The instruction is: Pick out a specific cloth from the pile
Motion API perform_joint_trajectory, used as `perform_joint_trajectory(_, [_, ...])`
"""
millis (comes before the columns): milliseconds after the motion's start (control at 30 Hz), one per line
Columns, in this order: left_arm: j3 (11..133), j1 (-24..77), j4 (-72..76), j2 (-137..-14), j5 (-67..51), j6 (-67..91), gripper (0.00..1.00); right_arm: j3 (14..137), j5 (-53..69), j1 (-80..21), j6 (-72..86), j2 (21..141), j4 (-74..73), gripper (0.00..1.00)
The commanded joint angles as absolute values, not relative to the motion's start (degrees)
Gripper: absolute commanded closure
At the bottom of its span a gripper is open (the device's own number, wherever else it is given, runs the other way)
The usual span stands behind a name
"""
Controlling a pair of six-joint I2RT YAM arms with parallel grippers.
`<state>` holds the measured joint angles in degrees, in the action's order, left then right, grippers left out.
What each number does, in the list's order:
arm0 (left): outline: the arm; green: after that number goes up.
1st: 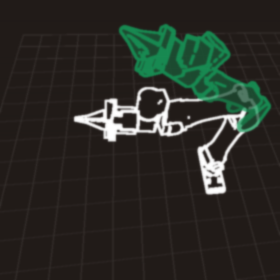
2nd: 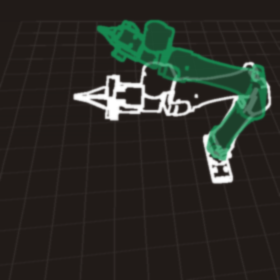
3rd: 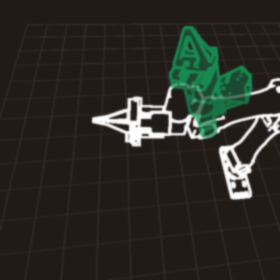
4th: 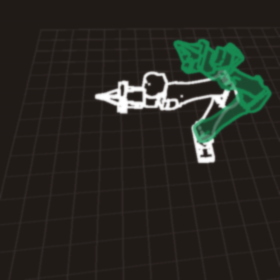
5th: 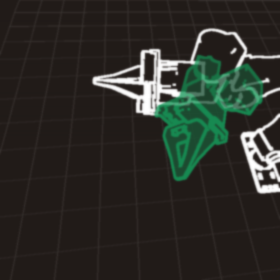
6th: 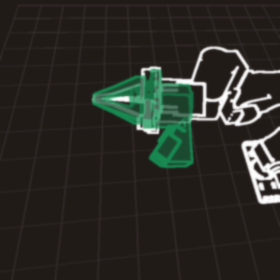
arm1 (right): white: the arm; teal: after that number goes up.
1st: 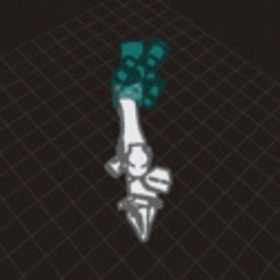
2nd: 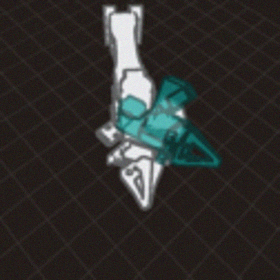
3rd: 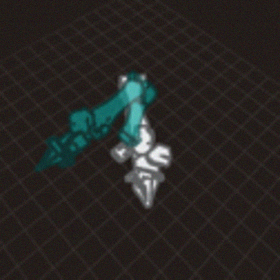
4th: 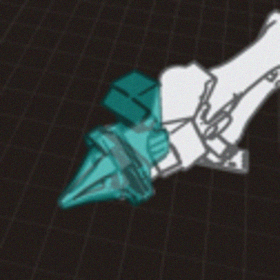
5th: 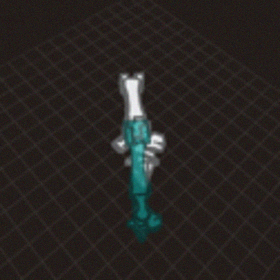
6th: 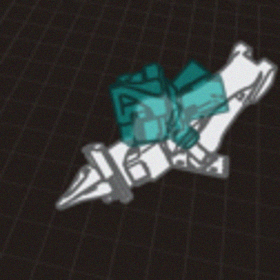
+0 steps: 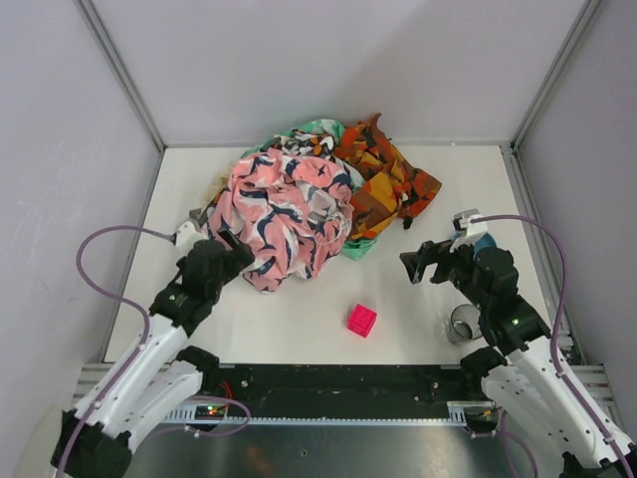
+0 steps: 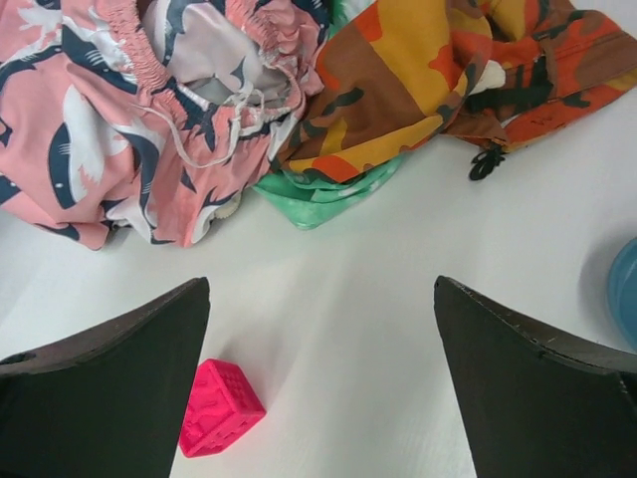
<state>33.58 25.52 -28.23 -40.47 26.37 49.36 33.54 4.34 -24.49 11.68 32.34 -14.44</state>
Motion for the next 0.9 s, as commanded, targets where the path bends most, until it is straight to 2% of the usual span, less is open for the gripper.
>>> perform_joint_trajectory(0, [31.9,15.2,-11.0,-47.6,16.4,45.7,0.0,33.6,0.3,-25.0,9.8,31.6,-12.1,0.01])
perform_joint_trajectory(200, [36.5,3.7,3.3,-66.1,1.0,42.4,0.0,33.6,0.5,-25.0,9.3,32.1,-12.3,0.01])
perform_joint_trajectory(400, [46.9,2.5,8.2,-82.9,-7.1,39.3,0.0,33.7,0.4,-25.0,8.7,34.7,-12.1,0.01])
perform_joint_trajectory(633, [53.2,2.4,12.6,-96.8,-14.4,38.3,0.0,33.7,-2.0,-25.1,8.1,35.3,-12.1,0.01])
perform_joint_trajectory(667, [53.9,2.4,12.8,-98.9,-15.2,38.1,0.04,33.7,-2.2,-25.1,8.1,35.2,-12.1,0.01])
perform_joint_trajectory(733, [55.6,2.4,13.1,-102.9,-17.1,38.2,0.23,33.6,-2.5,-25.1,8.1,34.9,-12.2,0.01])
perform_joint_trajectory(800, [57.6,2.4,13.3,-106.8,-20.3,38.4,0.51,33.6,-2.9,-25.1,8.1,34.6,-12.2,0.01])
perform_joint_trajectory(833, [58.7,2.4,13.4,-108.5,-22.4,38.6,0.7,33.6,-3.1,-25.2,8.1,34.4,-12.3,0.01])
perform_joint_trajectory(867, [59.9,2.5,13.6,-109.8,-24.3,39.1,0.85,33.6,-3.5,-25.2,8.1,34.3,-12.3,0.01])
